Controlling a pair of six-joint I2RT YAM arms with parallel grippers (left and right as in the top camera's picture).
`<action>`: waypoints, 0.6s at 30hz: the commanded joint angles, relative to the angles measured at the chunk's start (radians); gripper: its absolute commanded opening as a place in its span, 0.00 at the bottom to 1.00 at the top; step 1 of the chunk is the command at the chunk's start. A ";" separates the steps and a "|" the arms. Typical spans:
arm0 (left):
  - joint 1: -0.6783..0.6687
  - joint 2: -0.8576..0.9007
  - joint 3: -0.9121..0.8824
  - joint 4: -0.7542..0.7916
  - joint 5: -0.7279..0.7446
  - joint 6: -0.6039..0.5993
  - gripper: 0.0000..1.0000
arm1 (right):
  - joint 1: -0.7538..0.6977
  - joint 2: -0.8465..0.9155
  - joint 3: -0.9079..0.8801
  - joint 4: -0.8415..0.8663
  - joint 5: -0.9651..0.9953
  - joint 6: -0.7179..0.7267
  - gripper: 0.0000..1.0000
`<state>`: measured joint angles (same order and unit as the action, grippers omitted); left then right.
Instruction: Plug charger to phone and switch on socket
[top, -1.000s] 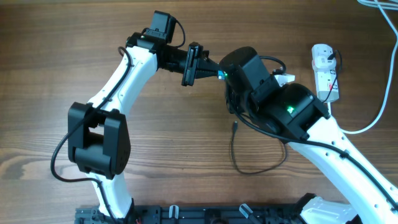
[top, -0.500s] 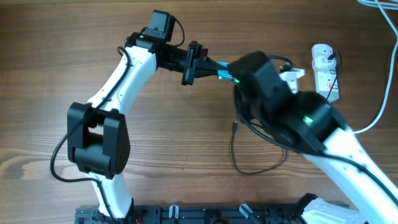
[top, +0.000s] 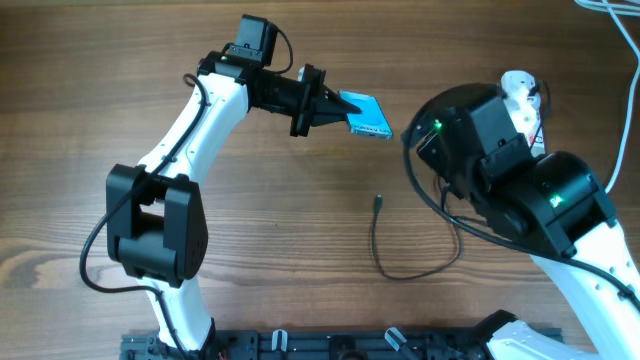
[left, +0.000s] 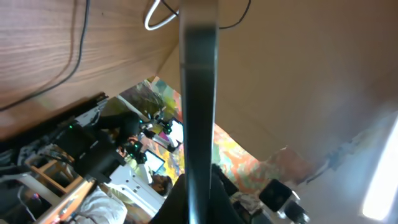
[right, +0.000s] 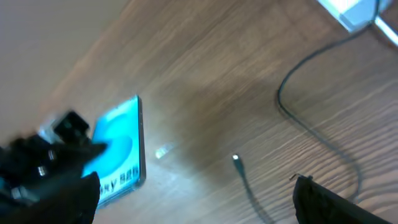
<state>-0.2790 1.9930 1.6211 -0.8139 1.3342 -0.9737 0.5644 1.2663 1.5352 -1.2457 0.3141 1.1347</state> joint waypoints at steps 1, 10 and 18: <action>0.007 -0.025 0.017 0.003 0.009 0.055 0.04 | -0.004 0.016 0.007 -0.005 -0.093 -0.228 1.00; 0.009 -0.025 0.017 0.003 -0.067 0.183 0.04 | -0.059 0.100 0.006 -0.051 -0.143 -0.380 0.99; 0.056 -0.025 0.017 0.003 -0.225 0.185 0.04 | -0.191 0.167 -0.064 -0.049 -0.266 -0.480 1.00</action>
<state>-0.2558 1.9930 1.6211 -0.8139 1.1591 -0.8192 0.3977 1.4166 1.5055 -1.2949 0.1001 0.6930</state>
